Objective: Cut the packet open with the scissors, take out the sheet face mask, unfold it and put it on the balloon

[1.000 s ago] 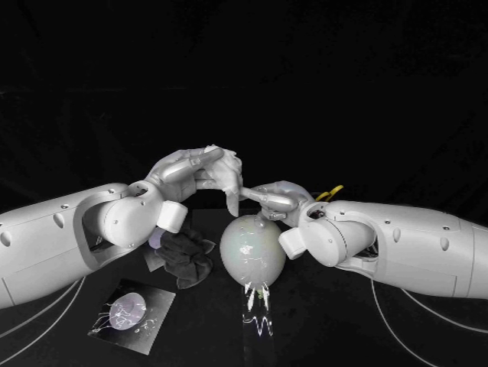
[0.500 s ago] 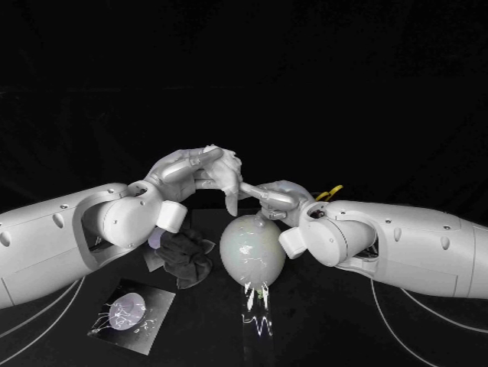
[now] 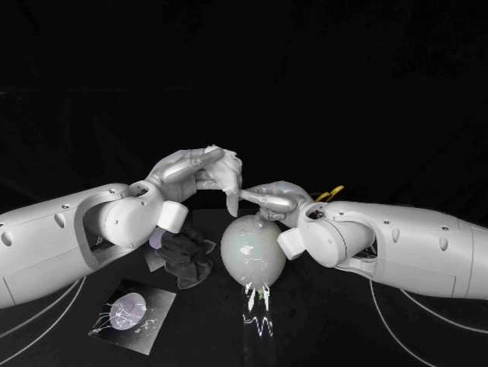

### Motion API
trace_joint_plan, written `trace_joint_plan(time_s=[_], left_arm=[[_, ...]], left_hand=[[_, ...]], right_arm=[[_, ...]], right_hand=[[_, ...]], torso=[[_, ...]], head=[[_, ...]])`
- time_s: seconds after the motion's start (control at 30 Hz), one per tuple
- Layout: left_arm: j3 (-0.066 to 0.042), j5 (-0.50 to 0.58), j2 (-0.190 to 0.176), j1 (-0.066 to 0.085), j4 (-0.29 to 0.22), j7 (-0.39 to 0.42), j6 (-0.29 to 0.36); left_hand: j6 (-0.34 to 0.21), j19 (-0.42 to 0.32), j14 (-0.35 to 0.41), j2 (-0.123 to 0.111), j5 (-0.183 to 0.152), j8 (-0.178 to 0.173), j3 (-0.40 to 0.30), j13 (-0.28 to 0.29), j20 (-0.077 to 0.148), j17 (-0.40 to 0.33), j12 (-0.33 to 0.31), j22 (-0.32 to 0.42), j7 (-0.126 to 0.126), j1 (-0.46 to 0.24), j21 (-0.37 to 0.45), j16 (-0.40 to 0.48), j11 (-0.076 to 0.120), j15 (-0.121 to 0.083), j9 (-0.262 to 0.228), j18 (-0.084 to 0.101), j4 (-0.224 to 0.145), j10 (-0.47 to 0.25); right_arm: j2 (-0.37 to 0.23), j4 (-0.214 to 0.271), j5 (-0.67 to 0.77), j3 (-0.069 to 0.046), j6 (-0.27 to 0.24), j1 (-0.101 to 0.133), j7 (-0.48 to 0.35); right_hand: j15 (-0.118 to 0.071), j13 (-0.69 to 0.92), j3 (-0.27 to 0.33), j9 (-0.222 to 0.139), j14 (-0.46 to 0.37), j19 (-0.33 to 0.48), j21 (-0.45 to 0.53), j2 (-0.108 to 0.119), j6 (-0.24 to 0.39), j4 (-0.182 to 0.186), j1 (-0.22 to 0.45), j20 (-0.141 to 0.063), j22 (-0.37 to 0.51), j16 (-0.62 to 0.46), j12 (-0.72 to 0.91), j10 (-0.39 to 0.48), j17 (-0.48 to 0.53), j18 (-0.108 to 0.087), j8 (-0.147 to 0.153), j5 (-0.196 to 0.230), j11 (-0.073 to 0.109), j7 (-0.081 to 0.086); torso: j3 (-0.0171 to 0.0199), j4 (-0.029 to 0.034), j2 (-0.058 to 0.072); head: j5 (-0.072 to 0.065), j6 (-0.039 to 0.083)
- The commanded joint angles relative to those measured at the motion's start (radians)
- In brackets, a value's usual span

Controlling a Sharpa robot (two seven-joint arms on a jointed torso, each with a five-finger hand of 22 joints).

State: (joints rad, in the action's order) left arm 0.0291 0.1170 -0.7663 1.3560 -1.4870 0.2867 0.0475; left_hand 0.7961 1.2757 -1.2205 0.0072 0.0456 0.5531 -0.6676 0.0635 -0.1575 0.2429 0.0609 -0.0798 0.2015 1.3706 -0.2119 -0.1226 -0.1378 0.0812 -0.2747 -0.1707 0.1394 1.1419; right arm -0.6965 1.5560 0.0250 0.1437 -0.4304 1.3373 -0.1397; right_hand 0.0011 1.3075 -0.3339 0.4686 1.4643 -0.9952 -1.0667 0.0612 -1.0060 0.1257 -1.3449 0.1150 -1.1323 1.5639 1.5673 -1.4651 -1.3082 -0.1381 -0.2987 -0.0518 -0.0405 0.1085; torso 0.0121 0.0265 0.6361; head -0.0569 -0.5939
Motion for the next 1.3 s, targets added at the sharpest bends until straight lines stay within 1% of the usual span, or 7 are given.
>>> trace_joint_plan(time_s=[0.03, 0.1, 0.2, 0.63, 0.77, 1.1, 1.3], left_arm=[[-0.001, -0.001, 0.002, 0.002, -0.002, 0.008, -0.011], [-0.001, -0.001, 0.002, 0.002, -0.002, 0.008, -0.011], [-0.001, -0.001, 0.002, 0.002, -0.002, 0.007, -0.011], [-0.001, -0.001, -0.001, 0.002, -0.001, 0.006, -0.011], [-0.001, -0.001, -0.002, 0.002, 0.001, 0.007, -0.011], [-0.001, 0.0, -0.01, 0.002, 0.007, 0.019, -0.008], [-0.001, 0.017, -0.01, 0.002, 0.005, 0.044, 0.024]], left_hand=[[0.004, 0.004, -0.003, 0.008, 0.004, 0.006, -0.001, 0.0, 0.002, 0.002, 0.005, 0.0, 0.0, -0.001, -0.004, -0.006, -0.001, -0.006, -0.001, -0.011, -0.002, 0.008], [0.004, 0.004, -0.003, 0.008, 0.004, 0.006, -0.001, 0.0, 0.002, 0.002, 0.005, 0.0, 0.0, -0.001, -0.004, -0.006, -0.001, -0.006, -0.001, -0.011, -0.002, 0.008], [0.004, 0.004, -0.003, 0.008, 0.004, 0.006, -0.001, 0.0, 0.002, 0.002, 0.005, 0.0, 0.0, -0.001, -0.004, -0.006, -0.001, -0.006, -0.001, -0.011, -0.002, 0.008], [0.005, 0.003, -0.004, 0.008, 0.004, 0.005, -0.001, 0.0, 0.003, 0.003, 0.004, 0.0, 0.0, -0.002, -0.004, -0.006, 0.0, -0.006, 0.0, -0.011, -0.001, 0.01], [0.005, 0.003, -0.004, 0.008, 0.004, 0.005, -0.001, 0.0, 0.003, 0.003, 0.004, 0.0, 0.0, -0.002, -0.004, -0.006, 0.0, -0.006, 0.0, -0.011, -0.001, 0.01], [0.005, 0.004, -0.004, 0.008, 0.004, 0.004, -0.001, 0.0, 0.003, 0.003, 0.003, 0.0, 0.0, -0.002, -0.005, -0.007, 0.0, -0.006, 0.0, -0.011, -0.001, 0.01], [0.01, -0.012, 0.015, 0.004, 0.004, 0.003, 0.0, 0.0, 0.001, 0.002, 0.003, 0.003, -0.001, -0.005, 0.001, 0.004, -0.001, -0.002, 0.001, -0.008, 0.0, 0.014]], right_arm=[[0.002, 0.0, 0.028, -0.001, -0.039, 0.0, -0.004], [0.002, 0.0, 0.031, -0.001, -0.054, 0.0, -0.006], [0.002, 0.0, 0.036, -0.001, -0.081, 0.0, -0.009], [-0.013, 0.005, 0.067, -0.001, -0.136, 0.0, -0.006], [-0.026, 0.008, 0.083, -0.001, -0.13, 0.001, 0.006], [-0.081, 0.02, 0.193, -0.001, -0.06, 0.007, 0.113], [-0.104, 0.029, 0.246, 0.0, -0.049, 0.008, 0.165]], right_hand=[[-0.015, 0.263, -0.02, 0.006, 0.107, -0.022, -0.018, -0.009, -0.015, -0.033, -0.04, -0.007, -0.014, 0.007, 0.003, -0.106, -0.263, -0.007, -0.011, 0.003, 0.01, -0.009], [-0.023, 0.263, -0.039, 0.014, 0.107, -0.043, -0.035, -0.012, -0.033, -0.067, -0.076, -0.014, -0.029, 0.007, 0.003, -0.106, -0.263, -0.003, -0.027, 0.003, 0.02, -0.02], [-0.031, 0.263, -0.068, 0.032, 0.107, -0.065, -0.053, -0.016, -0.038, -0.093, -0.074, -0.026, -0.042, 0.007, 0.003, -0.106, -0.263, 0.002, -0.046, 0.003, 0.023, -0.021], [-0.039, 0.263, -0.17, 0.075, 0.107, -0.094, -0.079, -0.006, -0.041, -0.14, -0.02, -0.037, -0.065, 0.007, 0.003, -0.106, -0.263, 0.009, -0.084, 0.003, 0.029, -0.026], [-0.04, 0.263, -0.21, 0.09, 0.107, -0.096, -0.082, 0.002, -0.037, -0.158, 0.009, -0.038, -0.068, 0.007, 0.003, -0.106, -0.263, 0.009, -0.095, 0.003, 0.031, -0.027], [-0.042, 0.263, -0.237, 0.102, 0.107, -0.088, -0.075, 0.008, -0.036, -0.173, 0.029, -0.04, -0.064, 0.007, 0.003, -0.106, -0.263, 0.007, -0.102, 0.003, 0.032, -0.028], [-0.042, 0.263, -0.244, 0.105, 0.107, -0.088, -0.074, 0.011, -0.036, -0.178, 0.035, -0.04, -0.063, 0.007, 0.003, -0.106, -0.263, 0.007, -0.105, 0.003, 0.032, -0.029]], torso=[[-0.0002, -0.0001, 0.0], [0.0, -0.0002, 0.0], [0.0004, -0.0002, 0.0], [0.0003, -0.0012, -0.001], [0.0002, -0.0008, 0.0], [0.0, -0.0011, -0.001], [0.0006, -0.0007, -0.001]], head=[[-0.002, -0.002], [-0.003, -0.003], [-0.003, -0.004], [-0.003, -0.006], [-0.004, -0.005], [-0.006, -0.004], [-0.005, -0.003]])
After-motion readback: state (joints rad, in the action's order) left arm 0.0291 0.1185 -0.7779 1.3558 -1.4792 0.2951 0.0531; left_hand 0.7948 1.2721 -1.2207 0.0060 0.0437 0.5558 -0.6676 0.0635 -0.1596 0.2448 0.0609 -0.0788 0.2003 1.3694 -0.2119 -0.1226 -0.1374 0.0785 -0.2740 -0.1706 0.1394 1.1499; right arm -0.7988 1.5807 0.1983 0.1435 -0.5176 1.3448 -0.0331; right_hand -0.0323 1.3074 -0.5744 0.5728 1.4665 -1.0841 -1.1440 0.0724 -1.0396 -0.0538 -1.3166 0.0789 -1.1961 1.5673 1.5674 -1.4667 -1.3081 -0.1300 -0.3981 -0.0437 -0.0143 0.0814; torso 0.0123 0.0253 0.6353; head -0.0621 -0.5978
